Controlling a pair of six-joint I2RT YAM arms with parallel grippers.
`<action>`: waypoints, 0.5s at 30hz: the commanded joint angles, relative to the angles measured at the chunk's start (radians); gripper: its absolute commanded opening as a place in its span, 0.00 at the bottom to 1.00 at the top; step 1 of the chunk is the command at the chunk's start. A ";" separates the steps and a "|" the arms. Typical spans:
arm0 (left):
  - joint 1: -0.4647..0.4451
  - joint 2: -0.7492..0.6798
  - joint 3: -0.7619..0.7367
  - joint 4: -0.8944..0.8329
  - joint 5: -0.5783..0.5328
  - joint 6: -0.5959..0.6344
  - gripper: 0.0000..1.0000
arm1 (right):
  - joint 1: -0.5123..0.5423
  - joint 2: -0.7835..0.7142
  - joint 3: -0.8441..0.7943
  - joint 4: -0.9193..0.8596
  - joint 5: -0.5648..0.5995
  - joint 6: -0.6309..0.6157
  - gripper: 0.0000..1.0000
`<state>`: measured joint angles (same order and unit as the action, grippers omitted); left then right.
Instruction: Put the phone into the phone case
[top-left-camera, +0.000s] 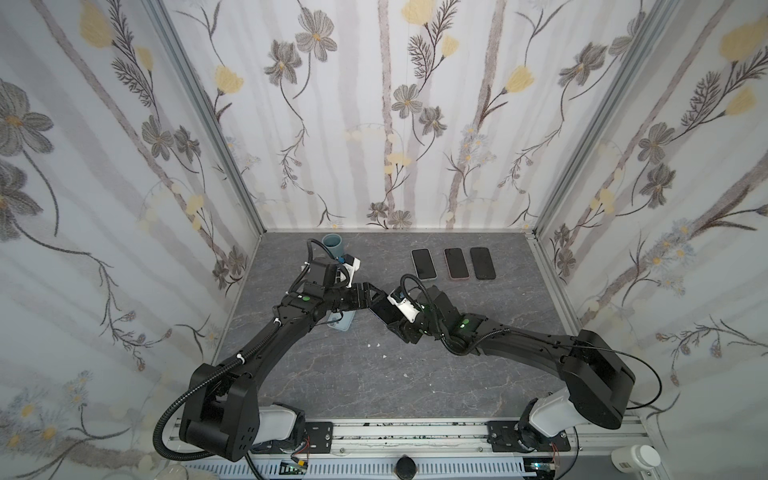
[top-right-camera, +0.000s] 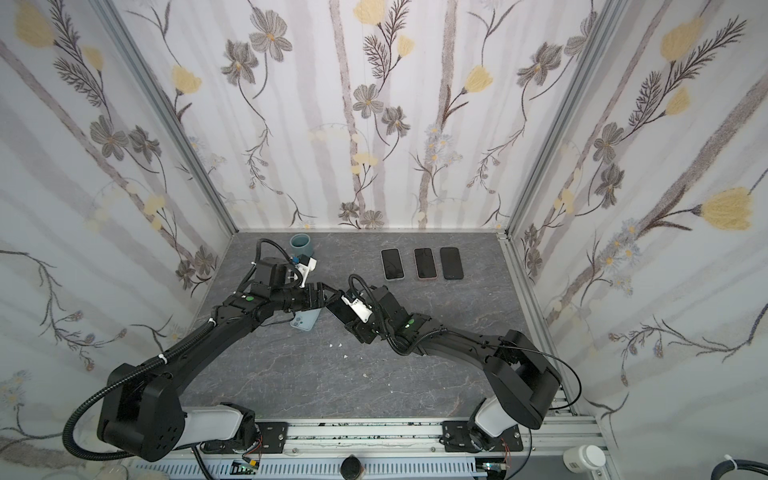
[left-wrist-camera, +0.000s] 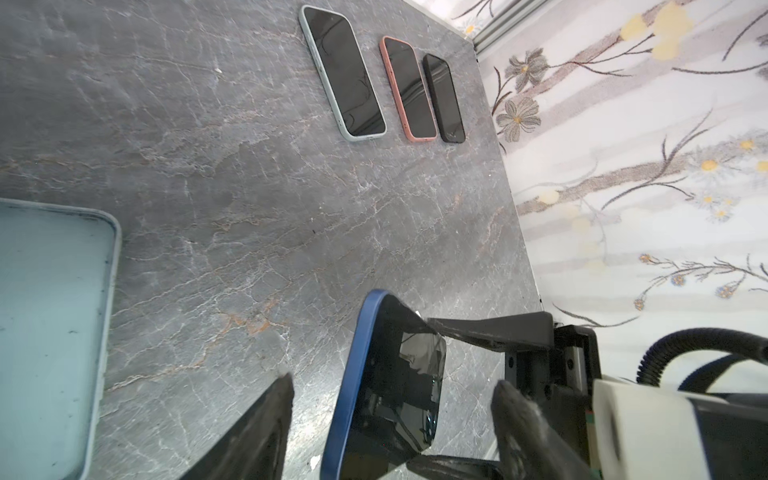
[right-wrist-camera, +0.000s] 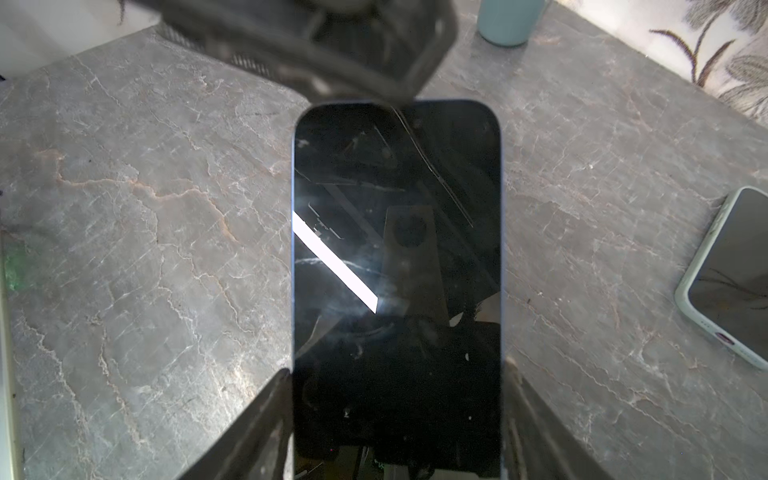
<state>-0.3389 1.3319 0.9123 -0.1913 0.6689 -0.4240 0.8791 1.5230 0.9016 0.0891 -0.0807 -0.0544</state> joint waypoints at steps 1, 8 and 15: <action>-0.004 0.005 0.004 0.013 0.080 -0.004 0.71 | 0.012 -0.018 0.008 0.075 -0.031 -0.032 0.57; -0.008 0.014 -0.001 0.003 0.103 0.002 0.53 | 0.025 -0.038 0.005 0.090 -0.034 -0.036 0.57; -0.008 0.009 -0.009 0.009 0.106 -0.005 0.32 | 0.029 -0.044 0.005 0.082 -0.017 -0.039 0.57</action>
<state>-0.3473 1.3418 0.9066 -0.1978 0.7528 -0.4248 0.9058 1.4914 0.9024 0.1089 -0.0994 -0.0765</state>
